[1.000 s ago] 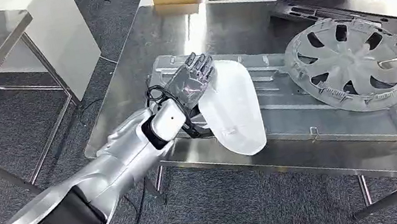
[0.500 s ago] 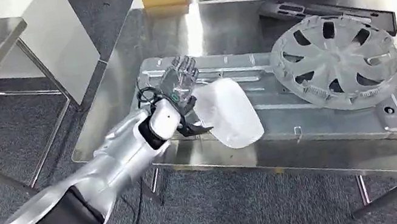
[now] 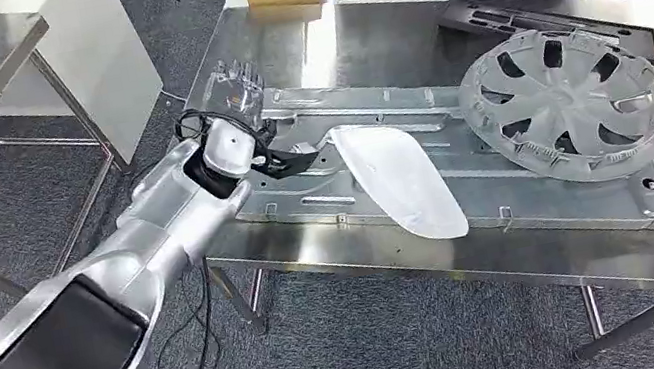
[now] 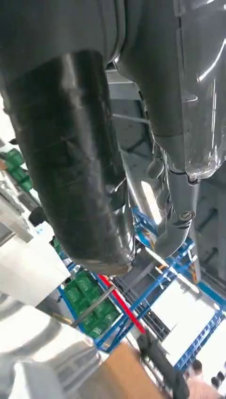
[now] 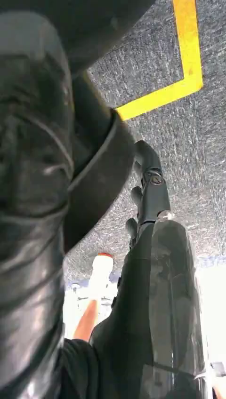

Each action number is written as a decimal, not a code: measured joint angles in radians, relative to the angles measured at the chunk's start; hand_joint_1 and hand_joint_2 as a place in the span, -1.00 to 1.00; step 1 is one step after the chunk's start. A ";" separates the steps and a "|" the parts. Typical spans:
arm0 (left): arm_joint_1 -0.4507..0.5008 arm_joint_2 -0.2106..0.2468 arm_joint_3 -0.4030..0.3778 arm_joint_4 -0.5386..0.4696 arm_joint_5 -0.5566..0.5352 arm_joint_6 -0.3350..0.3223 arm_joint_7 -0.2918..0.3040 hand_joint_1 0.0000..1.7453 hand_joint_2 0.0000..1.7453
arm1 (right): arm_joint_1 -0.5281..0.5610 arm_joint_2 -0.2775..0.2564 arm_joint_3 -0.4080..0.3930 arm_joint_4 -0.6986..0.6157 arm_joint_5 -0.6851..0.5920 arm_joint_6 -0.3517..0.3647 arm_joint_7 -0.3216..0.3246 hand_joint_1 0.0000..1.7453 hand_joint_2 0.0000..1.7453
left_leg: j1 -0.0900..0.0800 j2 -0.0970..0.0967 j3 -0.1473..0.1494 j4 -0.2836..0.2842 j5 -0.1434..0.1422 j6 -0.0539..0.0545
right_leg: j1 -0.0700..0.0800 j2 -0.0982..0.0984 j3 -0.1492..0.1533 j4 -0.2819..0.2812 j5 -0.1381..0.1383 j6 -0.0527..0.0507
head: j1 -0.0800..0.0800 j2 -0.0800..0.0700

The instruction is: Take the parts from the cabinet and place them on the table.

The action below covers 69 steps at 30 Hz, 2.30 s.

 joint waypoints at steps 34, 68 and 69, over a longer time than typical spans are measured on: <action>0.125 0.288 0.656 -0.215 0.819 0.409 -0.500 -1.00 -1.00 | 0.039 -0.012 -0.050 0.001 0.012 -0.082 0.014 -1.00 -1.00 | -0.007 0.003 -0.010 0.003 0.014 -0.001 | 0.006 0.005 -0.008 0.060 -0.003 -0.010 | 0.001 0.000; 1.038 0.516 1.058 -0.993 1.334 0.254 -0.607 -1.00 -1.00 | 0.118 -0.061 -0.163 0.002 -0.038 -0.154 -0.029 -1.00 -1.00 | -0.010 0.010 0.003 0.004 -0.002 -0.010 | 0.015 0.006 0.187 -0.207 0.033 -0.037 | -0.002 0.000; 1.052 0.515 1.071 -0.994 1.309 0.256 -0.606 -1.00 -1.00 | 0.119 -0.061 -0.163 0.002 -0.038 -0.154 -0.030 -1.00 -1.00 | -0.013 0.010 0.000 0.007 0.000 -0.015 | 0.015 0.004 0.188 -0.219 0.038 -0.034 | -0.002 0.000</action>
